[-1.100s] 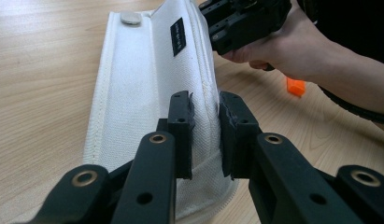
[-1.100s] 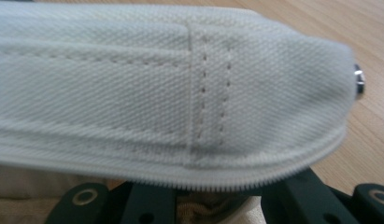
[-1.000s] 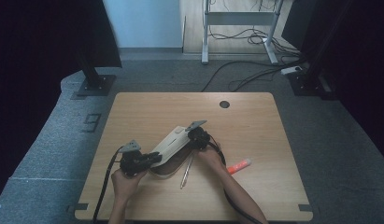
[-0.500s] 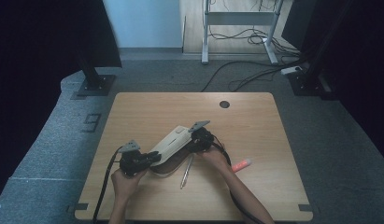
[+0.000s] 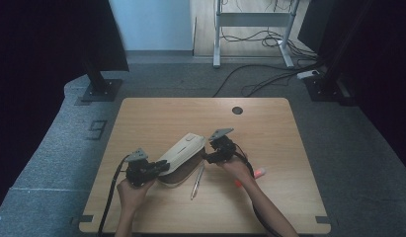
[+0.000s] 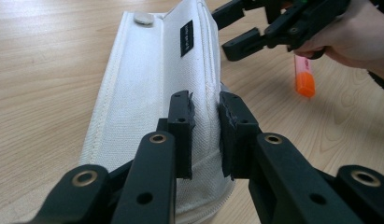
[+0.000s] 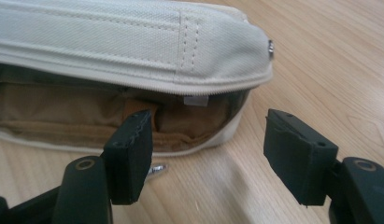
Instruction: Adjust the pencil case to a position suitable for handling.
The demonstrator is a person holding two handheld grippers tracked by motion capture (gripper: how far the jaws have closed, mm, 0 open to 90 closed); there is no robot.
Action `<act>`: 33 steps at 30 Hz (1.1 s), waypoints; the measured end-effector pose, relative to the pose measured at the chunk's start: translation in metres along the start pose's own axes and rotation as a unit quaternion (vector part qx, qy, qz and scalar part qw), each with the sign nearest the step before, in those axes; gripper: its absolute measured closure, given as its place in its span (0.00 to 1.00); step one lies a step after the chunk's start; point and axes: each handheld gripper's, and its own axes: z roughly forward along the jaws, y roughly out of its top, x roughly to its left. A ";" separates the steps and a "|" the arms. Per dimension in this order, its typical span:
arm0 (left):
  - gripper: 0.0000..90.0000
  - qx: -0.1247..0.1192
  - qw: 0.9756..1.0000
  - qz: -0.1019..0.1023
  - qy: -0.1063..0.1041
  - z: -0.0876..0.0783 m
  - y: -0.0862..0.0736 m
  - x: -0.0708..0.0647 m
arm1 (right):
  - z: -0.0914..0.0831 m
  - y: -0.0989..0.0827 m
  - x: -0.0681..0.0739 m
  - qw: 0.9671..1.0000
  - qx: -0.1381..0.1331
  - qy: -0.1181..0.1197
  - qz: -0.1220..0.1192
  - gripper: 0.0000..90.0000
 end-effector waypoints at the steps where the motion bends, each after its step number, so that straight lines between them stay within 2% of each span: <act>1: 0.85 0.000 1.000 0.000 0.001 0.000 0.000 0.000 | -0.002 -0.001 0.000 1.000 -0.002 0.000 0.000 0.36; 10: 0.85 0.002 1.000 0.003 0.003 0.000 0.000 0.000 | -0.027 -0.013 -0.007 1.000 -0.013 -0.008 0.004 0.34; 16: 0.85 0.001 1.000 0.004 0.003 0.000 0.000 0.000 | -0.041 -0.025 -0.014 1.000 -0.009 -0.012 0.013 0.31; 24: 0.84 0.002 1.000 0.006 0.003 0.000 -0.001 -0.001 | -0.056 -0.045 -0.025 0.999 -0.002 -0.031 0.035 0.15; 27: 0.84 0.002 1.000 0.006 0.003 0.000 -0.001 -0.001 | -0.062 -0.051 -0.028 0.998 0.001 -0.041 0.040 0.13; 29: 0.84 0.002 1.000 0.007 0.003 0.000 -0.001 -0.001 | -0.066 -0.056 -0.029 0.998 0.001 -0.048 0.044 0.08; 33: 0.84 0.003 1.000 0.008 0.003 0.001 -0.001 -0.001 | -0.074 -0.063 -0.030 0.998 0.002 -0.050 0.047 0.05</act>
